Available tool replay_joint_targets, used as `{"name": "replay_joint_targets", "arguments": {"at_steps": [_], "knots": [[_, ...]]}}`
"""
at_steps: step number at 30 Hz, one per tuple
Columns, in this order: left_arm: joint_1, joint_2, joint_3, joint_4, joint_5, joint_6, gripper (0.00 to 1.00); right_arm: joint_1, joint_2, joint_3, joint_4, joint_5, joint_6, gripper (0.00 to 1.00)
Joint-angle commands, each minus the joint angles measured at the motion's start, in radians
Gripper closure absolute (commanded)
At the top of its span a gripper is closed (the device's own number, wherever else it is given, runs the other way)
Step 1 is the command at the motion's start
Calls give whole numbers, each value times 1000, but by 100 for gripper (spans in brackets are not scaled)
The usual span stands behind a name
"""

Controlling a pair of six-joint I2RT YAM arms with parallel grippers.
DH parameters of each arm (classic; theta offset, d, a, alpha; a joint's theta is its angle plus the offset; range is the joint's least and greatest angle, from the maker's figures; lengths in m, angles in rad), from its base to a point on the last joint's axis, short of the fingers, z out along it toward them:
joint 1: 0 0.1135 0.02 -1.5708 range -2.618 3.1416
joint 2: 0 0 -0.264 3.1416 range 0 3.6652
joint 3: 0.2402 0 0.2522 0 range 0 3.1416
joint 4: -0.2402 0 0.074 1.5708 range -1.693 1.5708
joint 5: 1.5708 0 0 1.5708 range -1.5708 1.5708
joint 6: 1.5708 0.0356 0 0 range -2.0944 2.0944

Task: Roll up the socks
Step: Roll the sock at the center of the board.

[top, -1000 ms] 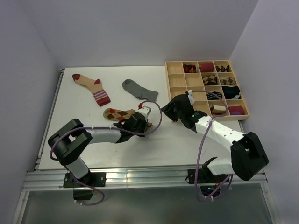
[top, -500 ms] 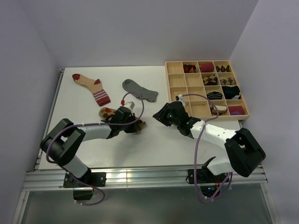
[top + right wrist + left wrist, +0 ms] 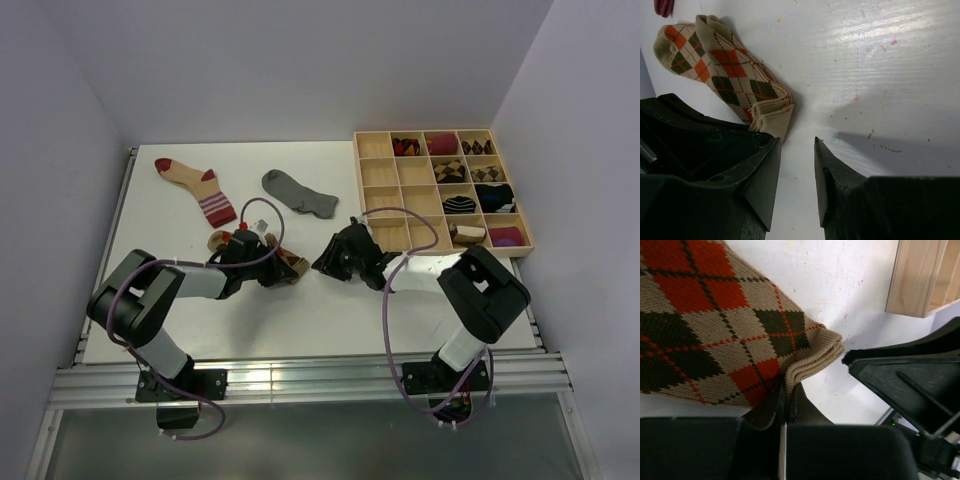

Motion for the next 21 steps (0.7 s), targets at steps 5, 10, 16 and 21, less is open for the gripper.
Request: {"name": "replay_joint_targets", "arguments": {"at_steps": [5, 10, 16, 21], "knots": [[37, 62, -45, 13, 58, -84, 99, 11, 89, 67, 89, -39, -14, 59], [40, 70, -36, 0, 58, -92, 99, 11, 137, 78, 112, -59, -11, 59], [48, 87, -28, -15, 59, -103, 99, 11, 172, 79, 163, -78, -2, 59], [48, 93, -18, -41, 55, -98, 99, 11, 197, 89, 163, -78, 4, 59]]}}
